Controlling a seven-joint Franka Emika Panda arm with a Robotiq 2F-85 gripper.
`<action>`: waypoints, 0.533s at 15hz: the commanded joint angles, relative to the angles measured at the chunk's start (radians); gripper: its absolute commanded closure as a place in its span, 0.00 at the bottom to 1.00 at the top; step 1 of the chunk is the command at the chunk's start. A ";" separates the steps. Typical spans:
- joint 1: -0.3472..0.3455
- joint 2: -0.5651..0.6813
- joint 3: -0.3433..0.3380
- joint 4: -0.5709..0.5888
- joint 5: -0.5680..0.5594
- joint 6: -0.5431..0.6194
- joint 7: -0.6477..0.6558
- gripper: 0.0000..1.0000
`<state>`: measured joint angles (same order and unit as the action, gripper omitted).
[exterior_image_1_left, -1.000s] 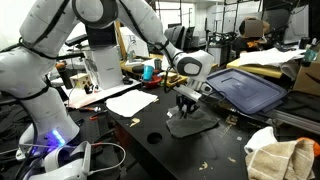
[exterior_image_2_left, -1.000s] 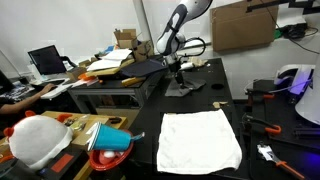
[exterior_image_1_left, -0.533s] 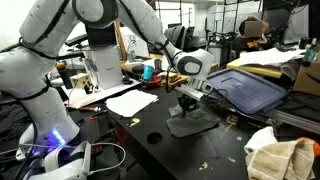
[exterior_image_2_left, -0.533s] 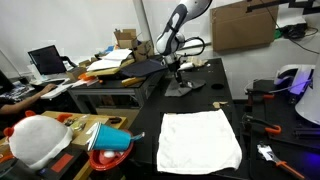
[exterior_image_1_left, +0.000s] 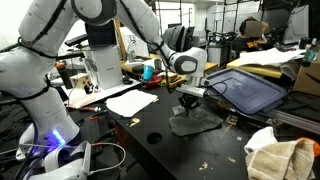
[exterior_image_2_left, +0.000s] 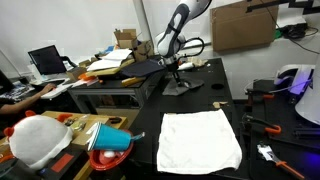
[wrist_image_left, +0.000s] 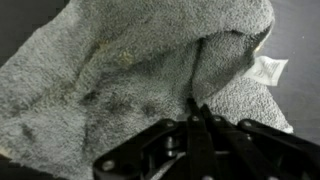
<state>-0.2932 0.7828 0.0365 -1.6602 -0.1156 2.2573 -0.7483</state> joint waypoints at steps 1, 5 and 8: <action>-0.005 -0.166 -0.003 -0.239 -0.033 0.122 -0.097 0.99; 0.000 -0.265 -0.002 -0.380 -0.027 0.187 -0.164 0.99; 0.009 -0.319 -0.002 -0.451 -0.021 0.209 -0.195 0.99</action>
<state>-0.2930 0.5593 0.0374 -1.9967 -0.1372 2.4257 -0.8993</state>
